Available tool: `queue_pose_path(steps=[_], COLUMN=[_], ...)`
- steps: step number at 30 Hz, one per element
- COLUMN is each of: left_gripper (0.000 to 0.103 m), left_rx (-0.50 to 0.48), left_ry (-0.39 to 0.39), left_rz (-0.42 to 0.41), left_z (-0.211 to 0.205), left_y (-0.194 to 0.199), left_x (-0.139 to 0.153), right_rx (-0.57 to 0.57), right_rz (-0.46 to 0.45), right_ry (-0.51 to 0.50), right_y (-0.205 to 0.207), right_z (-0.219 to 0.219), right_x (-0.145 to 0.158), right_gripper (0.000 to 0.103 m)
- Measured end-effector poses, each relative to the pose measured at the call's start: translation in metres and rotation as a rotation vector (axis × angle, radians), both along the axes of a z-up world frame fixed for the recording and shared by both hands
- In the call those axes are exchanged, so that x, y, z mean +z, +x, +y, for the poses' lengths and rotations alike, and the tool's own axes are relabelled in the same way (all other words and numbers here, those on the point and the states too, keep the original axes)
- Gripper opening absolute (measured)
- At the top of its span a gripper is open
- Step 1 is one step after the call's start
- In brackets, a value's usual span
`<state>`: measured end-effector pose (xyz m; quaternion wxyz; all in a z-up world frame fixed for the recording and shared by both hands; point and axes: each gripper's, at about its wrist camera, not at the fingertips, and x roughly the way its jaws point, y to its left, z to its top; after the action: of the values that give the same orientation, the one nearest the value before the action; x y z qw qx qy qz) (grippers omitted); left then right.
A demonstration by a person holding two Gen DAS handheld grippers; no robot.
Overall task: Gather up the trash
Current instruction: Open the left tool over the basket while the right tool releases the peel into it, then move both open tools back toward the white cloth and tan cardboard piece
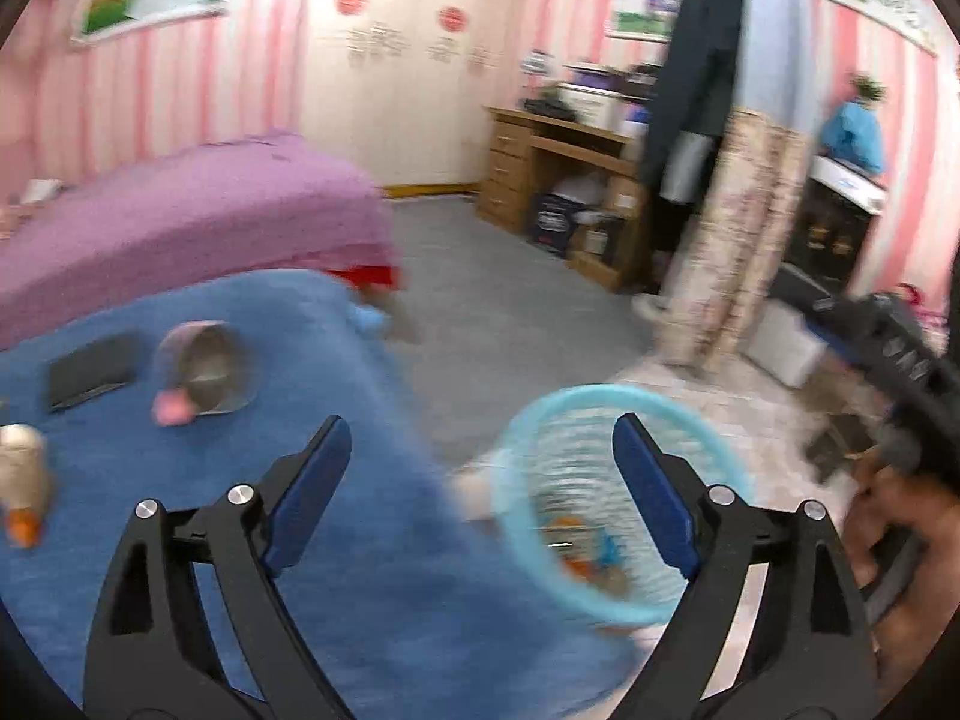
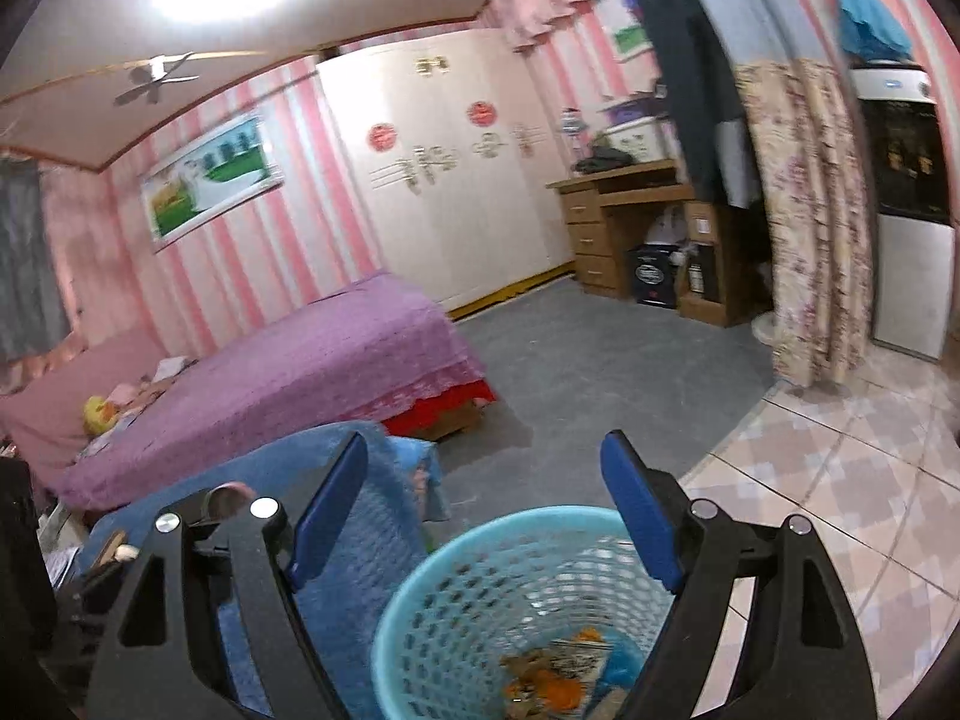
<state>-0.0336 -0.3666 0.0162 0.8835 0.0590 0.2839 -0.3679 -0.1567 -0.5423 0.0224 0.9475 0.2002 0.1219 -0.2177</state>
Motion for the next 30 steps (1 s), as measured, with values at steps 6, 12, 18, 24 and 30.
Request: queue_pose_path(steps=[6, 12, 18, 24, 30], left_gripper=[0.087, 0.088, 0.088, 0.088, 0.088], left_rx=[0.247, 0.429, 0.637, 0.687, 0.668], left_ry=[-0.015, -0.035, -0.031, -0.030, 0.002], left_rz=[-0.065, -0.087, -0.006, 0.057, 0.058], left_z=[0.129, 0.234, 0.329, 0.375, 0.380], left_y=[0.033, 0.058, 0.091, 0.112, 0.110], left_x=[0.015, 0.014, -0.021, -0.041, -0.046], right_rx=[0.152, 0.273, 0.413, 0.465, 0.525], right_rz=[0.000, 0.049, 0.111, 0.165, 0.195], right_ry=[-0.012, -0.094, -0.159, -0.173, -0.206], right_y=[0.037, 0.078, 0.123, 0.157, 0.175], right_z=[0.053, 0.119, 0.191, 0.236, 0.280], right_x=[0.002, -0.001, -0.018, -0.032, -0.042], right_gripper=[0.082, 0.084, 0.084, 0.084, 0.084])
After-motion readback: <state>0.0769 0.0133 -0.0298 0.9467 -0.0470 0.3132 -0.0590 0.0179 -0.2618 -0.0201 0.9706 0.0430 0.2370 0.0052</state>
